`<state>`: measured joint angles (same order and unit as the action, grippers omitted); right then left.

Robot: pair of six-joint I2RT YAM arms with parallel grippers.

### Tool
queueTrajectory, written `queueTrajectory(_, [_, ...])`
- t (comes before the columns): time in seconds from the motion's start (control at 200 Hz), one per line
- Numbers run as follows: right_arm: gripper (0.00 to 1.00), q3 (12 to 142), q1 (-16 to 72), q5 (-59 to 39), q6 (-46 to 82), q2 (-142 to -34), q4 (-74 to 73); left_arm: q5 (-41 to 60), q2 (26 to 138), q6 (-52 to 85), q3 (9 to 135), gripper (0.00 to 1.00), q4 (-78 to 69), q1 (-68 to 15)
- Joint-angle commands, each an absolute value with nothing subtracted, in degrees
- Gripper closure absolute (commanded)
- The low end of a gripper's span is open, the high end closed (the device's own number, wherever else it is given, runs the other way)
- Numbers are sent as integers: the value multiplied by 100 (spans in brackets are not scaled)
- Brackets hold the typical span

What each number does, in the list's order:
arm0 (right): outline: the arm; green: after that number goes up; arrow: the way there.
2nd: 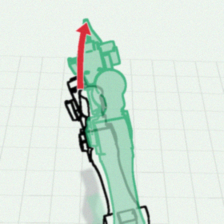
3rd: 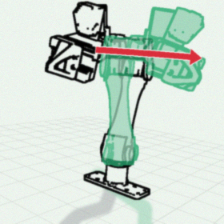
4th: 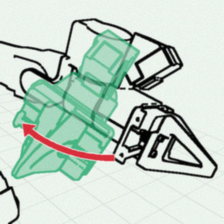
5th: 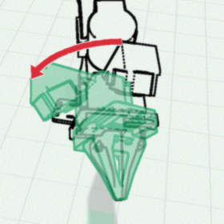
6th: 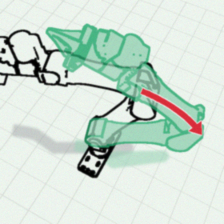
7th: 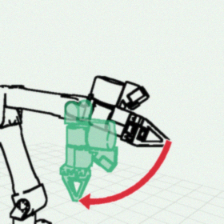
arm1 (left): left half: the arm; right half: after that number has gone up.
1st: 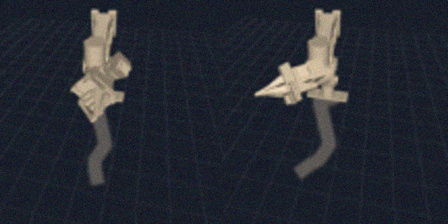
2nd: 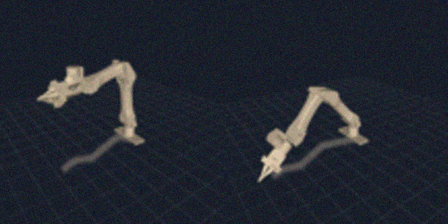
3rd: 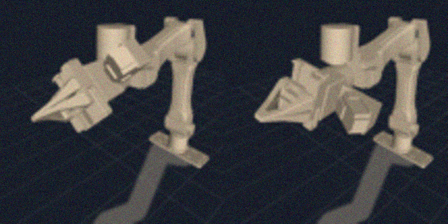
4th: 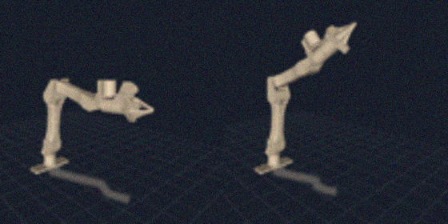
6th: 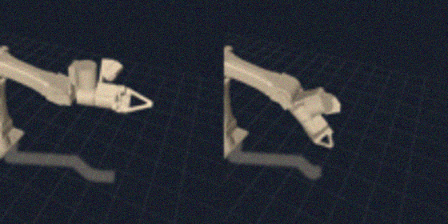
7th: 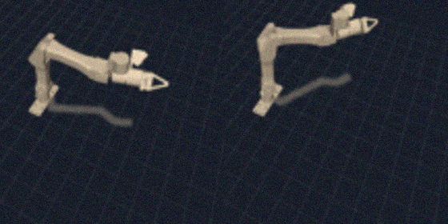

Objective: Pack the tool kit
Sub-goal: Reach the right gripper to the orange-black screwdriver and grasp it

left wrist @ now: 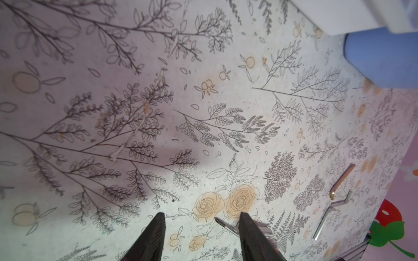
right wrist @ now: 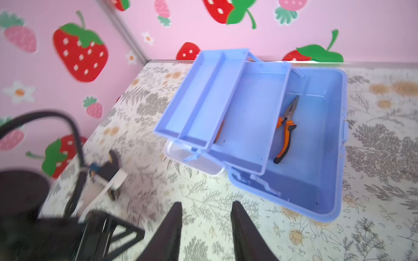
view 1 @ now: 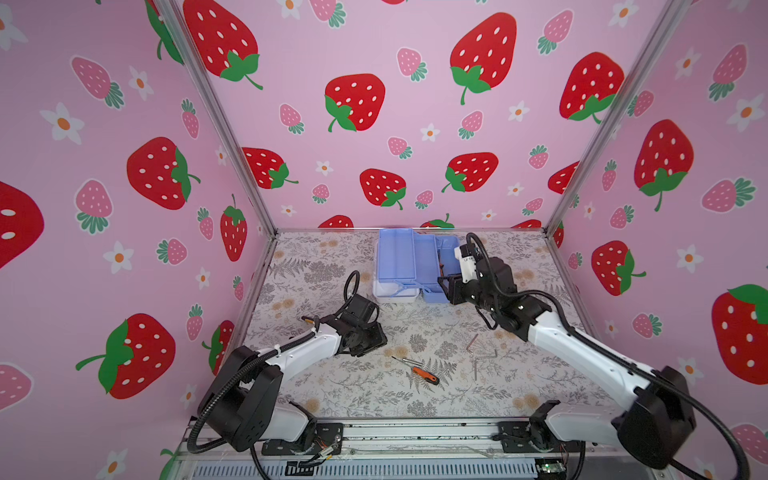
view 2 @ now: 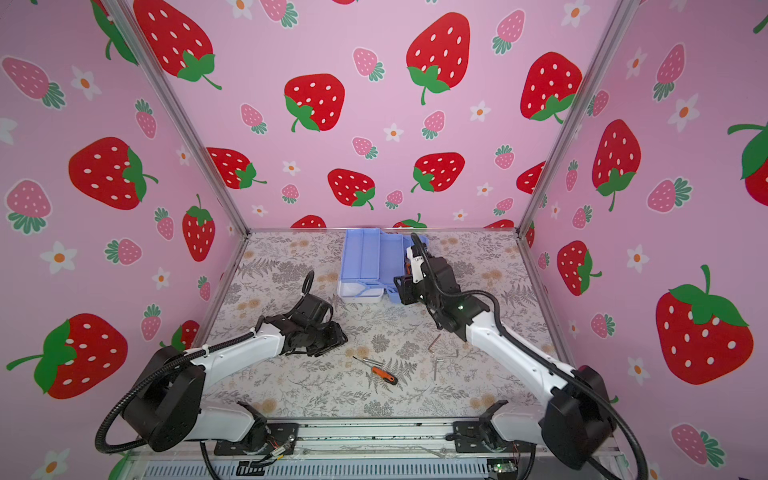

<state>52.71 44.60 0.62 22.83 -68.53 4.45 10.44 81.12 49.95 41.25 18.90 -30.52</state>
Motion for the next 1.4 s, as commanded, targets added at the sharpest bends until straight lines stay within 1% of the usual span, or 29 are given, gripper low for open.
queueTrajectory(0.0, [57, 4512, 5004, 884, 1522, -6507, 1031, 824, 8248, 4864, 4607, 45, 2356, -3017])
queueTrajectory(0.055, [55, 4242, 5277, 859, 1512, -6364, 1184, 817, 8242, 4772, 4775, 45, 2412, -3001])
queueTrajectory(0.095, [49, 4044, 5493, 917, 1512, -6287, 1250, 818, 8235, 4708, 4868, 45, 2438, -3000])
queueTrajectory(0.13, [49, 3895, 5685, 995, 1512, -6245, 1274, 626, 8235, 4686, 4939, 45, 2479, -2992])
queueTrajectory(0.14, [46, 3867, 5743, 1011, 1512, -6242, 1281, 607, 8235, 4683, 4957, 45, 2496, -2989])
queueTrajectory(0.15, [45, 3821, 5795, 1028, 1518, -6241, 1283, 593, 8231, 4678, 4972, 45, 2509, -2989])
queueTrajectory(0.21, [42, 3681, 6054, 1001, 1597, -6281, 1300, 599, 8246, 4732, 5018, 45, 2562, -2970])
queueTrajectory(0.295, [42, 3600, 6372, 857, 1725, -6485, 1285, 720, 8253, 4816, 4950, 45, 2400, -2962])
queueTrajectory(0.4, [45, 3481, 6709, 817, 1748, -6792, 1077, 685, 8313, 4874, 4861, 45, 2385, -2949])
queueTrajectory(0.48, [47, 3533, 6885, 737, 1793, -7056, 1068, 748, 8319, 4940, 4794, 45, 2329, -2945])
queueTrajectory(0.705, [47, 3547, 7260, 472, 1881, -7735, 817, 754, 8337, 4944, 4741, 45, 2287, -2929])
queueTrajectory(0.715, [50, 3552, 7271, 461, 1881, -7754, 813, 755, 8340, 4940, 4743, 45, 2279, -2927])
queueTrajectory(0.76, [54, 3529, 7340, 440, 1851, -7876, 754, 747, 8348, 4915, 4738, 45, 2281, -2927])
queueTrajectory(0.915, [59, 3528, 7435, 509, 1843, -8186, 783, 752, 8410, 4925, 4741, 45, 2279, -2896])
queueTrajectory(0.95, [62, 3518, 7444, 497, 1870, -8225, 764, 907, 8430, 4899, 4738, 45, 2257, -2901])
queueTrajectory(1.03, [72, 3477, 7453, 436, 1872, -8282, 627, 849, 8478, 4893, 4733, 45, 2256, -2898])
queueTrajectory(1.12, [72, 3554, 7471, 472, 1932, -8440, 687, 949, 8520, 4974, 4700, 45, 2182, -2892])
queueTrajectory(1.18, [69, 3628, 7492, 500, 1947, -8594, 760, 1011, 8528, 4967, 4679, 45, 2112, -2890])
queueTrajectory(1.24, [68, 3630, 7506, 521, 1960, -8726, 701, 944, 8547, 4944, 4693, 45, 2114, -2886])
queueTrajectory(1.35, [83, 3671, 7523, 419, 1994, -8881, 623, 1045, 8585, 4998, 4701, 45, 2106, -2890])
queueTrajectory(1.395, [86, 3659, 7532, 328, 2004, -8812, 562, 1071, 8565, 4966, 4696, 45, 2096, -2887])
